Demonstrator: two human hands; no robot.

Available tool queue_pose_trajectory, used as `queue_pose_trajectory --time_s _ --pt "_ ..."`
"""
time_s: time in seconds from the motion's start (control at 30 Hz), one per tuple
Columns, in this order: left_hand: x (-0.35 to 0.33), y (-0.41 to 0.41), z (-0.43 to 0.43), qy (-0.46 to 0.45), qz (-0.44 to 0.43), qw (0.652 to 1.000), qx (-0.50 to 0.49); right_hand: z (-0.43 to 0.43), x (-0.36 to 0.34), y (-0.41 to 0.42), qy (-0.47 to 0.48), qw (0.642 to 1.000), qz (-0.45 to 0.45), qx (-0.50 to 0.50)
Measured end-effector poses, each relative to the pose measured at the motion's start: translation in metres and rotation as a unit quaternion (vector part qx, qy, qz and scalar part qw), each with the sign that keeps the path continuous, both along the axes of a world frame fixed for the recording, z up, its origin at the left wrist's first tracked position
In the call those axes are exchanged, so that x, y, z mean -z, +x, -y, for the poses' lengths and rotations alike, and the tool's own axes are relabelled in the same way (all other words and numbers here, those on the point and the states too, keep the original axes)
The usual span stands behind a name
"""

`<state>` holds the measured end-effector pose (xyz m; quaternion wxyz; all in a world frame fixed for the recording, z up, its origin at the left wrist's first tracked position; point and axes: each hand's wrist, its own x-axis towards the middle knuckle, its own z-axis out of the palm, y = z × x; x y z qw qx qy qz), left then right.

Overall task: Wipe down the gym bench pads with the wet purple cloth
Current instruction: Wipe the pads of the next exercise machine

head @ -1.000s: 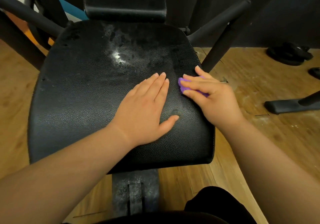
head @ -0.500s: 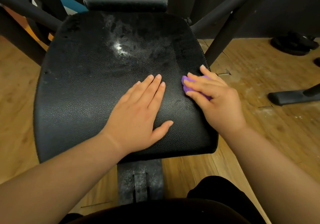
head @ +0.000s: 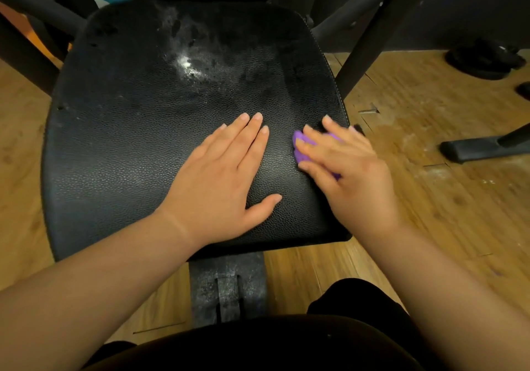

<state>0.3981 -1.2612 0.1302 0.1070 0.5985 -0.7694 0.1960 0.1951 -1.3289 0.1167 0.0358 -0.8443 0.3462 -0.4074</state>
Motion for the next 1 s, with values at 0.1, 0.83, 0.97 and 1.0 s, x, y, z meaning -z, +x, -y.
queue_pose_trajectory --time_s 0.1,0.83,0.97,1.0 --pt "0.0 0.0 0.0 0.0 -0.002 1.0 0.004 -0.031 0.026 -0.013 -0.046 0.998 -0.029 -0.02" --pt "0.001 0.003 -0.002 0.005 0.001 1.0 0.031 -0.016 0.01 -0.001 -0.078 0.995 -0.063 -0.006" --pt "-0.003 0.009 0.0 0.001 0.001 0.999 0.045 -0.041 0.031 -0.013 -0.108 0.989 -0.093 -0.039" --pt "-0.004 0.011 0.001 0.001 0.004 0.999 0.05 -0.044 0.033 -0.016 -0.114 0.987 -0.101 -0.054"
